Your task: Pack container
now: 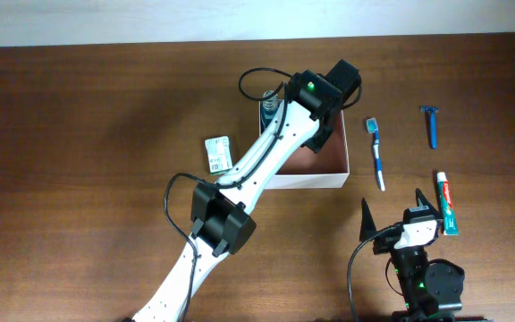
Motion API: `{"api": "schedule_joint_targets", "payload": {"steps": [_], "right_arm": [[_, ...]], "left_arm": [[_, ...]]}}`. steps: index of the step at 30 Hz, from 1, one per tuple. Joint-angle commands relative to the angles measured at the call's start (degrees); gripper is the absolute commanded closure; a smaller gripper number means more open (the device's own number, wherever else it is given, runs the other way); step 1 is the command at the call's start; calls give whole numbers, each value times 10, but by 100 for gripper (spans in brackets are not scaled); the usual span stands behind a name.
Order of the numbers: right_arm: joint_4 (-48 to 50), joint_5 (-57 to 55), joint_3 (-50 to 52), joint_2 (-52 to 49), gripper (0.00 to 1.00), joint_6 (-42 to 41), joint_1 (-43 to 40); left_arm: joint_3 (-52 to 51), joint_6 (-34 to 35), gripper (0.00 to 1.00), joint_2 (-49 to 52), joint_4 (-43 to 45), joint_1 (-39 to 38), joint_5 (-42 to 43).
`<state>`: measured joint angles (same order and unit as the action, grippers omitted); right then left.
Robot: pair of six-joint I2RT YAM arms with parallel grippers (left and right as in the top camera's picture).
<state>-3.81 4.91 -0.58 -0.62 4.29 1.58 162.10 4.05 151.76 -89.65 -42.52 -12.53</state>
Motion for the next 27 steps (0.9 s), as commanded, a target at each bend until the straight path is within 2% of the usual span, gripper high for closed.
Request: {"api": "schedule_joint_targets", "payload": {"steps": [1,8,27], "right_arm": [[-3,-7,3,4,2,-3,-2],[-3,-7,3,4,2,-3,-2],[-3,-7,3,4,2,-3,-2]], "left_arm": [[4,-2,99,3,-2,-3,-11],[4,6,99,3,3,-3,-62],[3,6,99,3,82,-3,-62]]}}
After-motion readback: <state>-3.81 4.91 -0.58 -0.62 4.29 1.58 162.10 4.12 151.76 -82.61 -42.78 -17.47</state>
